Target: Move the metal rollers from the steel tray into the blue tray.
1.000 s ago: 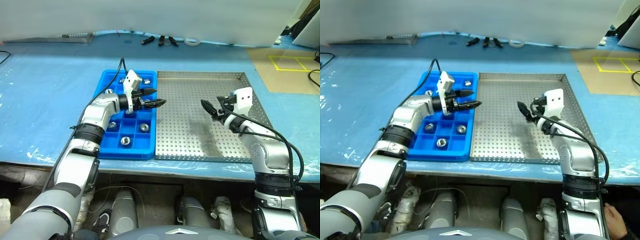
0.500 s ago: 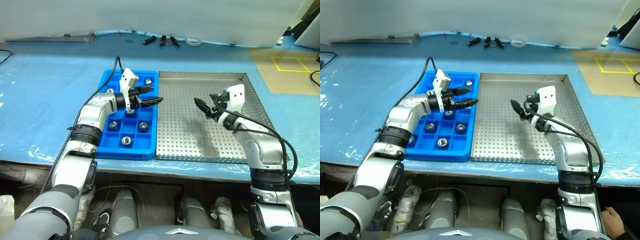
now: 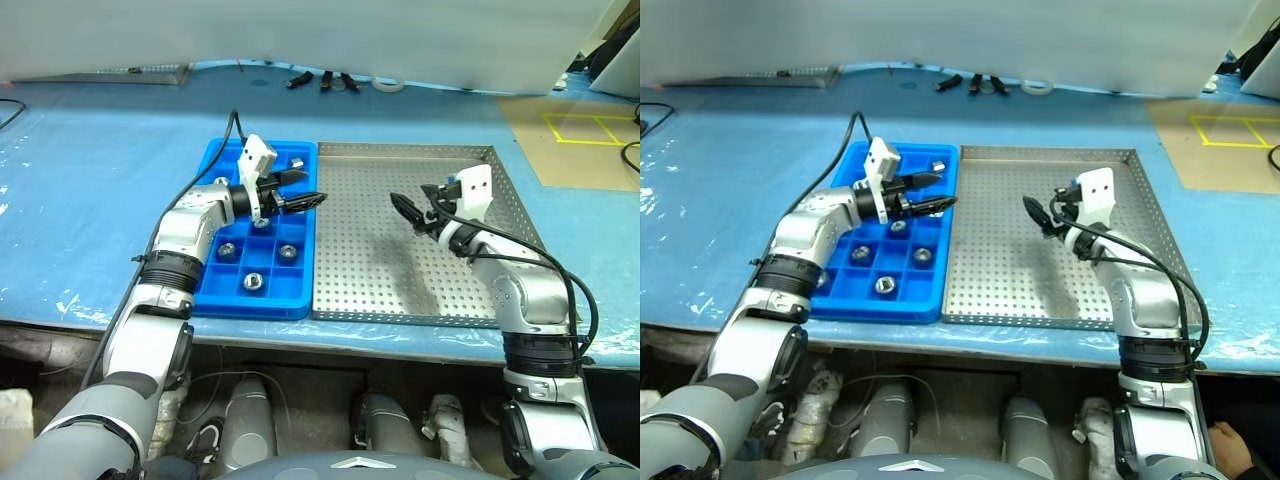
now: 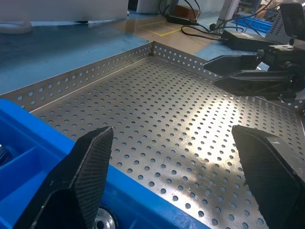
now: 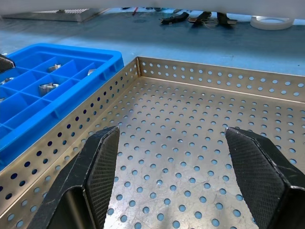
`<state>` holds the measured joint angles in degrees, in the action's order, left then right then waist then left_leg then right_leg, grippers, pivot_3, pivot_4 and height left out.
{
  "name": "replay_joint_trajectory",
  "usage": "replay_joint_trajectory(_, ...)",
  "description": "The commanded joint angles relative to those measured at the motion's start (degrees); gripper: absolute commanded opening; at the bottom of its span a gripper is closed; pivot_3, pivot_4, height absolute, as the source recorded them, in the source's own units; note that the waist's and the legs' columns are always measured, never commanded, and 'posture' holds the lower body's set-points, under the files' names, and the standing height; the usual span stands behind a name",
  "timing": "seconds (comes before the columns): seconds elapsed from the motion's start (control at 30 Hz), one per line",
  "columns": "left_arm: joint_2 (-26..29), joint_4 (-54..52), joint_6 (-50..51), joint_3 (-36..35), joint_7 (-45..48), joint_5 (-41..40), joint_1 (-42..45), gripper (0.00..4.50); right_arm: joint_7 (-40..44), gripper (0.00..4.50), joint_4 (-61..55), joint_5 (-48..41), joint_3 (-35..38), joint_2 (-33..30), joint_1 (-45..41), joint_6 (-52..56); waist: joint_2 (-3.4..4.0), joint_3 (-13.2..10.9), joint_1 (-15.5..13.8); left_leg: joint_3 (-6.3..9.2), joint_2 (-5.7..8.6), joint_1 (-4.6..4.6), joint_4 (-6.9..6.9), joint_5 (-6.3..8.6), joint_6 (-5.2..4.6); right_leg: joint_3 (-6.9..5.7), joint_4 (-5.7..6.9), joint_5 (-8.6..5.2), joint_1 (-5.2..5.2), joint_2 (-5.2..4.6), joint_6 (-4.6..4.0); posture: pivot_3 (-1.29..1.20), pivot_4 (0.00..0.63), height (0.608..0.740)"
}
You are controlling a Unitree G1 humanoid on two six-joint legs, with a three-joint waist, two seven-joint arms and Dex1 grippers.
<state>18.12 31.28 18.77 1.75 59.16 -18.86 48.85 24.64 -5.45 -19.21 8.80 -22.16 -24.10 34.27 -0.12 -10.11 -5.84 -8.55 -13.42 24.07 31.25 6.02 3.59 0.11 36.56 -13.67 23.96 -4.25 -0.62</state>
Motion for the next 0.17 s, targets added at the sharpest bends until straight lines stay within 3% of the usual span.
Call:
replay_joint_trajectory(0.03, 0.11, -2.19, 0.39, -0.7, 0.22, -0.59, 0.13, 4.21, -0.37, 3.71, -2.63, -0.75, 1.11, -0.57, -0.03, -0.17, 0.0, 0.0, 0.03, 0.0, 0.0, 0.0, 0.0, 0.0, 0.0, 0.0, 0.0, 0.0, 0.0, 0.0, 0.0, -0.07, 0.15, 0.74)
replay_joint_trajectory(0.17, 0.28, -1.46, 0.52, -0.79, 0.53, -0.49, 0.86, 4.21, -0.85, 3.71, -3.08, -0.93, 1.05, 0.01, 0.71, -0.28, 0.0, 0.0, 0.03, 0.0, 0.0, 0.0, -0.01, 0.0, 0.0, 0.0, -0.01, 0.0, 0.0, 0.0, 0.0, -0.07, 0.15, 0.74)
